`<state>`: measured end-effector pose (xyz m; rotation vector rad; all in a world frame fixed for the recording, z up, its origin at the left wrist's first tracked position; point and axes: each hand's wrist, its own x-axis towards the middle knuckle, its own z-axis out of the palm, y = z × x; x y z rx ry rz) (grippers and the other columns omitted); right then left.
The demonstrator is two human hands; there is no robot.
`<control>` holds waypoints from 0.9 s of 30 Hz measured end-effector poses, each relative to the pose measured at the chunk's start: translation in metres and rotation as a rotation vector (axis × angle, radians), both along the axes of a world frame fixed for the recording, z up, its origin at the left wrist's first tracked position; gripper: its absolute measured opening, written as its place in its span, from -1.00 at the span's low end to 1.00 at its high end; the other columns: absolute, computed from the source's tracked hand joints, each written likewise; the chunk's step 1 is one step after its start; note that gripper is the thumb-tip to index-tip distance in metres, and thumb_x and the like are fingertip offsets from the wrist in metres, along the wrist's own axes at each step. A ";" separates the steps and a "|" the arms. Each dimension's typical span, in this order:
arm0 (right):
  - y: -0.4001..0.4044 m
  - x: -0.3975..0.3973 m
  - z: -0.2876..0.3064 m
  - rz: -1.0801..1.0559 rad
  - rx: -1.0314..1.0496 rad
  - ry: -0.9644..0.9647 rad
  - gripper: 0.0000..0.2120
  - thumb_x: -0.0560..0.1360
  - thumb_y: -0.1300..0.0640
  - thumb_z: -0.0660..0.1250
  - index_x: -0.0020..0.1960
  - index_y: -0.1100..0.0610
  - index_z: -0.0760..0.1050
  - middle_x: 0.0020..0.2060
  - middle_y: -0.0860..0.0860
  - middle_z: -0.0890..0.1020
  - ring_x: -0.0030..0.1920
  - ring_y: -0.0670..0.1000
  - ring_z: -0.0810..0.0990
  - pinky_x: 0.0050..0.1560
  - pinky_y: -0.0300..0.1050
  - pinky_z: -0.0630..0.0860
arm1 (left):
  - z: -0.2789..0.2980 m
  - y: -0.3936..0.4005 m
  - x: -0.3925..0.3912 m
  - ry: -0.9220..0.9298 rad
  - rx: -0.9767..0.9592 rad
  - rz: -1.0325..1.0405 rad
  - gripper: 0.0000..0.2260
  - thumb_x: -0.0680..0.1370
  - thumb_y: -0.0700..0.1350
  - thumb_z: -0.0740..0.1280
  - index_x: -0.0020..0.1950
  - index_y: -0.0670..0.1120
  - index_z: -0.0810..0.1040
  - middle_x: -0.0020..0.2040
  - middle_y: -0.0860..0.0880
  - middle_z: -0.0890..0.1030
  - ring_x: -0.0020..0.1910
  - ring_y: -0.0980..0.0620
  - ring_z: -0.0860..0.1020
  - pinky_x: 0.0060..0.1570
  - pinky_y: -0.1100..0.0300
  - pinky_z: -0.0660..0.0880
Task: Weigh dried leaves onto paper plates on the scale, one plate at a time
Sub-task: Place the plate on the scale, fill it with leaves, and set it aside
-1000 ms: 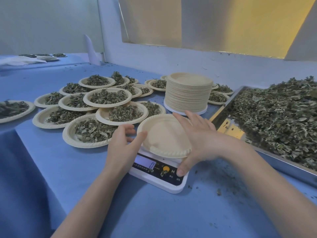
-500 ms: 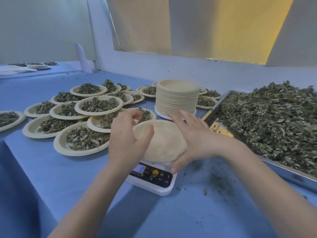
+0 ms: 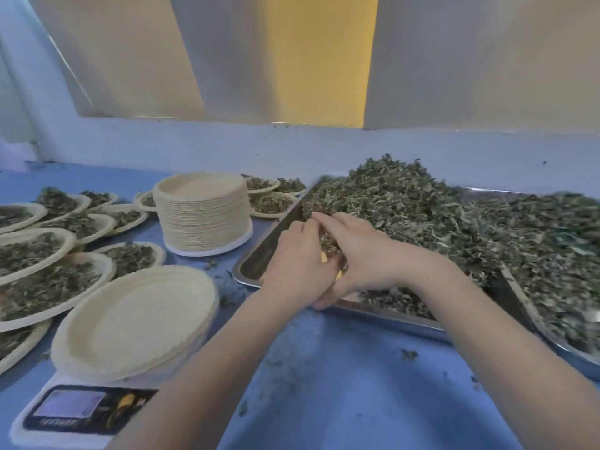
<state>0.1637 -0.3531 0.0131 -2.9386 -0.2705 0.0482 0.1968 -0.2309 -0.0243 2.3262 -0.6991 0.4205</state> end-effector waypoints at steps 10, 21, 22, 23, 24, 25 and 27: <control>-0.082 0.029 -0.023 -0.299 -0.346 -0.070 -0.03 0.26 -0.22 0.50 0.50 0.03 0.09 0.38 0.14 0.20 0.36 0.22 0.24 0.21 0.12 0.45 | -0.032 -0.088 0.053 0.428 0.260 -0.055 -0.30 0.44 0.02 0.38 0.46 -0.10 0.10 0.33 -0.23 0.23 0.23 -0.24 0.39 -0.01 0.11 0.35; -0.097 0.039 -0.035 -0.392 -0.316 -0.255 -0.30 0.41 -0.24 0.33 0.45 -0.09 0.15 0.37 0.16 0.21 0.30 0.25 0.30 0.22 0.20 0.34 | -0.031 -0.099 0.064 0.454 0.064 -0.108 -0.06 0.40 -0.08 0.43 0.53 0.16 -0.18 0.45 -0.19 0.08 -0.22 0.07 0.40 -0.44 0.31 0.26; -0.094 0.039 -0.035 -0.351 -0.276 -0.310 -0.40 0.43 -0.17 0.34 0.39 -0.06 0.22 0.30 0.13 0.27 0.24 0.22 0.36 0.14 0.13 0.39 | -0.029 -0.099 0.062 0.444 0.052 -0.120 -0.07 0.39 -0.09 0.43 0.52 0.18 -0.16 0.44 -0.19 0.10 -0.21 0.08 0.39 -0.42 0.31 0.27; -0.092 0.038 -0.032 -0.312 -0.221 -0.367 -0.51 0.44 -0.11 0.33 0.30 -0.02 0.29 0.21 0.09 0.33 0.15 0.18 0.41 0.02 0.05 0.43 | -0.027 -0.099 0.060 0.435 0.046 -0.120 -0.08 0.38 -0.11 0.42 0.52 0.18 -0.14 0.43 -0.19 0.11 -0.15 0.04 0.41 -0.36 0.29 0.32; -0.090 0.037 -0.030 -0.275 -0.163 -0.418 -0.61 0.45 -0.06 0.32 0.21 0.00 0.33 0.10 0.05 0.35 0.05 0.14 0.45 -0.10 -0.03 0.42 | -0.026 -0.098 0.058 0.418 0.046 -0.102 -0.09 0.37 -0.11 0.42 0.52 0.18 -0.10 0.42 -0.18 0.13 -0.01 -0.04 0.42 -0.24 0.24 0.39; -0.088 0.035 -0.028 -0.245 -0.110 -0.458 -0.70 0.47 -0.02 0.30 0.15 0.02 0.35 0.03 0.02 0.36 -0.04 0.11 0.46 -0.16 -0.07 0.39 | -0.025 -0.097 0.057 0.386 0.055 -0.066 -0.11 0.36 -0.10 0.42 0.52 0.16 -0.06 0.41 -0.17 0.14 0.16 -0.13 0.37 -0.07 0.16 0.41; -0.085 0.033 -0.027 -0.215 -0.008 -0.510 -0.78 0.50 0.04 0.24 0.14 0.01 0.37 0.00 0.00 0.39 -0.14 0.08 0.45 -0.17 -0.08 0.39 | -0.022 -0.092 0.053 0.303 0.077 0.013 -0.14 0.35 -0.06 0.44 0.51 0.12 0.00 0.42 -0.14 0.14 0.35 -0.19 0.18 0.13 0.05 0.32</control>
